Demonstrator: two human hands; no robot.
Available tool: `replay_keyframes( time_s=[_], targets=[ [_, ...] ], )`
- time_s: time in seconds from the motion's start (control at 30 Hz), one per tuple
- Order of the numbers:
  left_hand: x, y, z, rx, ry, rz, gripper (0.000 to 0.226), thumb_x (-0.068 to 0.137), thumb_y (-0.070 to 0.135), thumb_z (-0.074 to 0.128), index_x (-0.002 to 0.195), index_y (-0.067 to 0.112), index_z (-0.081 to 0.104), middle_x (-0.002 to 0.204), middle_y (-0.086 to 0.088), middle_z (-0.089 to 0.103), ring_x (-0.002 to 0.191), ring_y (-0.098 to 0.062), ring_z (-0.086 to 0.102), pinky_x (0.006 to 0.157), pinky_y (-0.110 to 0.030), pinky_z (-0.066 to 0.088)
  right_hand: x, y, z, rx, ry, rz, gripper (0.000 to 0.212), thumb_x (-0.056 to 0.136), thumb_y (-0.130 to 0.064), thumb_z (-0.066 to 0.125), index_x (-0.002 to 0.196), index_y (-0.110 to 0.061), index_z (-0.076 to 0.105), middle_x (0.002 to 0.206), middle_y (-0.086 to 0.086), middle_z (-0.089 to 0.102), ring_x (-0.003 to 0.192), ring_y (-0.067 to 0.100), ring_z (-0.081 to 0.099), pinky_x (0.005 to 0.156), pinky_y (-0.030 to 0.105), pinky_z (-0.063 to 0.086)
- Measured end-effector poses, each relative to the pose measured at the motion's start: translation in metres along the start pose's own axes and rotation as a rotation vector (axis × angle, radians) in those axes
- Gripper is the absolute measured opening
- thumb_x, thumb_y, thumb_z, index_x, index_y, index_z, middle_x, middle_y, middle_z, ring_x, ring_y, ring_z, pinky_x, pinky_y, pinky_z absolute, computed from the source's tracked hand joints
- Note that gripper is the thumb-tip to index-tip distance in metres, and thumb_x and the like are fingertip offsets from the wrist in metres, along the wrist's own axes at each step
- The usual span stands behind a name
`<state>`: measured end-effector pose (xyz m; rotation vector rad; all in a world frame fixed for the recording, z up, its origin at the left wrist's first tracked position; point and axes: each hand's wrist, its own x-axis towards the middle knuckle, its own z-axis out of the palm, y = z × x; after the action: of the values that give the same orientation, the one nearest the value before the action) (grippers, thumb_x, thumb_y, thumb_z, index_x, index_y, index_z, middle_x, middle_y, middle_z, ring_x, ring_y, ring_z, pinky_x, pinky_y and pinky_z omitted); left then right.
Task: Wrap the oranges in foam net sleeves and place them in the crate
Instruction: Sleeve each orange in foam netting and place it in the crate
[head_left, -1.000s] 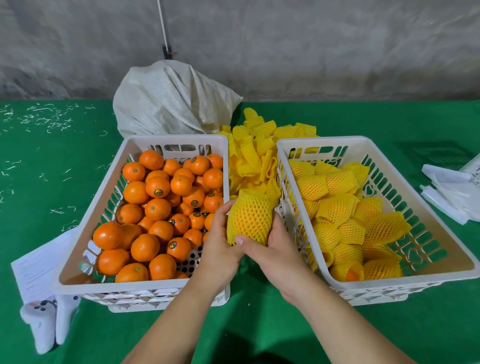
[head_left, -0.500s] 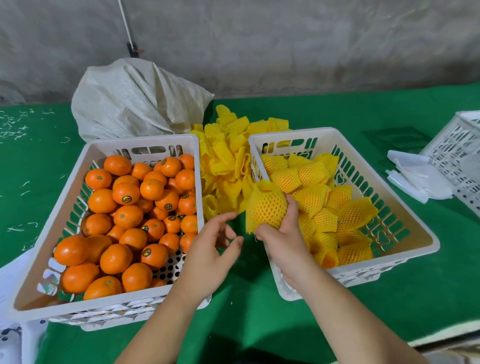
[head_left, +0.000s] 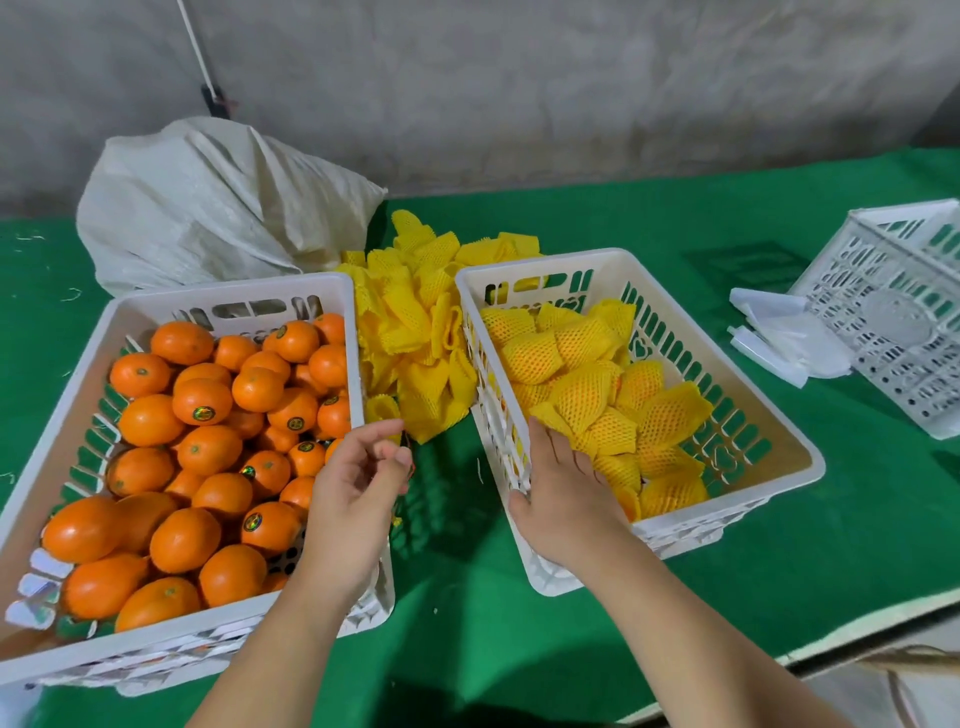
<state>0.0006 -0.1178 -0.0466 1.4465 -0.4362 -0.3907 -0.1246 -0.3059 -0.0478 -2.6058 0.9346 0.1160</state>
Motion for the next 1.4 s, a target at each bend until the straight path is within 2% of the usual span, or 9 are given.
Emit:
replay_keyframes(
  time_s=[0.23, 0.4, 0.57, 0.63, 0.73, 0.87, 1.0, 1.17, 1.4],
  targets=[
    [0.003, -0.001, -0.003, -0.099, 0.096, -0.072, 0.022, 0.105, 0.015, 0.062, 0.119, 0.028, 0.073, 0.096, 0.009, 0.066, 0.083, -0.007, 0.061, 0.073, -0.027, 0.056, 0.002, -0.001, -0.001, 0.068, 0.124, 0.029, 0.053, 0.091, -0.05, 0.051, 0.134, -0.023, 0.037, 0.129, 0.001, 0.048, 0.122, 0.028, 0.043, 0.097, 0.045, 0.046],
    [-0.001, 0.001, 0.001, 0.007, 0.016, -0.019, 0.023, 0.106, 0.013, 0.061, 0.12, 0.028, 0.071, 0.09, 0.005, 0.063, 0.079, -0.008, 0.06, 0.075, -0.019, 0.054, 0.015, -0.003, 0.004, 0.03, 0.055, -0.031, 0.099, 0.092, -0.054, 0.055, 0.161, -0.027, -0.011, 0.165, 0.004, 0.008, 0.147, 0.033, 0.015, 0.119, 0.05, 0.029],
    [-0.001, 0.0, 0.002, 0.013, -0.008, -0.018, 0.021, 0.106, 0.016, 0.062, 0.12, 0.028, 0.071, 0.089, 0.008, 0.062, 0.079, -0.008, 0.057, 0.077, -0.02, 0.053, 0.016, -0.007, 0.007, -0.111, 0.144, 0.008, 0.092, 0.089, -0.059, 0.047, 0.162, -0.024, 0.003, 0.141, 0.007, 0.039, 0.124, 0.031, 0.035, 0.105, 0.047, 0.034],
    [0.0, 0.0, 0.001, -0.016, 0.016, -0.023, 0.019, 0.105, 0.017, 0.063, 0.118, 0.028, 0.072, 0.089, 0.007, 0.063, 0.079, -0.009, 0.059, 0.077, -0.019, 0.053, 0.014, -0.006, 0.01, -0.158, 0.21, 0.008, 0.094, 0.086, -0.061, 0.047, 0.161, -0.025, 0.003, 0.138, 0.007, 0.031, 0.121, 0.03, 0.032, 0.105, 0.047, 0.035],
    [0.001, 0.001, 0.002, -0.048, 0.041, -0.034, 0.019, 0.097, 0.028, 0.065, 0.115, 0.031, 0.073, 0.088, 0.006, 0.064, 0.078, -0.009, 0.061, 0.075, -0.019, 0.053, 0.017, -0.002, 0.011, -0.121, 0.179, -0.016, 0.095, 0.088, -0.058, 0.048, 0.161, -0.029, -0.006, 0.162, 0.01, 0.007, 0.148, 0.035, 0.013, 0.12, 0.052, 0.024],
    [0.001, 0.0, 0.004, -0.043, 0.052, -0.036, 0.019, 0.103, 0.017, 0.064, 0.114, 0.03, 0.073, 0.089, 0.008, 0.064, 0.08, -0.007, 0.061, 0.075, -0.02, 0.054, 0.018, -0.002, 0.01, -0.053, 0.125, -0.04, 0.091, 0.091, -0.055, 0.045, 0.161, -0.028, -0.006, 0.135, 0.005, 0.056, 0.128, 0.031, 0.046, 0.108, 0.049, 0.034],
    [0.002, 0.003, 0.003, -0.065, 0.083, -0.062, 0.02, 0.093, 0.03, 0.065, 0.111, 0.033, 0.075, 0.087, 0.008, 0.065, 0.079, -0.009, 0.062, 0.074, -0.02, 0.054, 0.015, -0.004, 0.008, -0.151, 0.188, -0.042, 0.092, 0.089, -0.057, 0.05, 0.162, -0.023, 0.005, 0.139, 0.005, 0.04, 0.121, 0.028, 0.038, 0.103, 0.046, 0.037],
    [0.004, 0.003, 0.005, -0.05, 0.106, -0.068, 0.02, 0.093, 0.029, 0.063, 0.107, 0.037, 0.074, 0.089, 0.012, 0.066, 0.083, -0.003, 0.063, 0.073, -0.02, 0.055, 0.02, -0.034, 0.011, -0.208, 0.271, -0.234, 0.094, 0.087, -0.051, 0.06, 0.162, -0.025, 0.01, 0.157, 0.012, 0.02, 0.141, 0.034, 0.027, 0.113, 0.049, 0.034],
    [0.049, 0.01, -0.019, -0.205, 0.155, -0.271, 0.015, 0.106, 0.011, 0.06, 0.119, 0.011, 0.067, 0.09, -0.003, 0.068, 0.078, -0.013, 0.068, 0.071, -0.03, 0.061, 0.084, -0.091, 0.013, -0.26, 0.043, -0.43, 0.082, 0.091, -0.049, 0.061, 0.16, -0.033, 0.018, 0.169, 0.006, -0.002, 0.152, 0.033, 0.008, 0.122, 0.054, 0.018]
  ],
)
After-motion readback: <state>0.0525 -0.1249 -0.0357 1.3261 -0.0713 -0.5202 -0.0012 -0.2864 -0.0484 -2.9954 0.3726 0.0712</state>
